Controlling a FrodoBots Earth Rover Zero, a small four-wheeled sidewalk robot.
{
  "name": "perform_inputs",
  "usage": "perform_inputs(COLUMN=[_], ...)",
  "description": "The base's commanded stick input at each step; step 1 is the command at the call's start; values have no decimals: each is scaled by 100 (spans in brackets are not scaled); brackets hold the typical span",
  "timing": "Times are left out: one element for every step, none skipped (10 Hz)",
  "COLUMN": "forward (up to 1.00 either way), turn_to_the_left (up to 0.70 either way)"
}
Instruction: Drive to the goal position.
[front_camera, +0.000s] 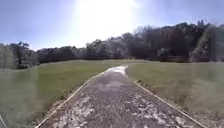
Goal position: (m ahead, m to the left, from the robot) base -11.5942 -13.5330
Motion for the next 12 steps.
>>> perform_inputs(forward=[85,85,85,85,85,85,85,85,85,85,85,85], turn_to_the_left=[27,27,15,0,0,0,0,0,0,0,0,0])
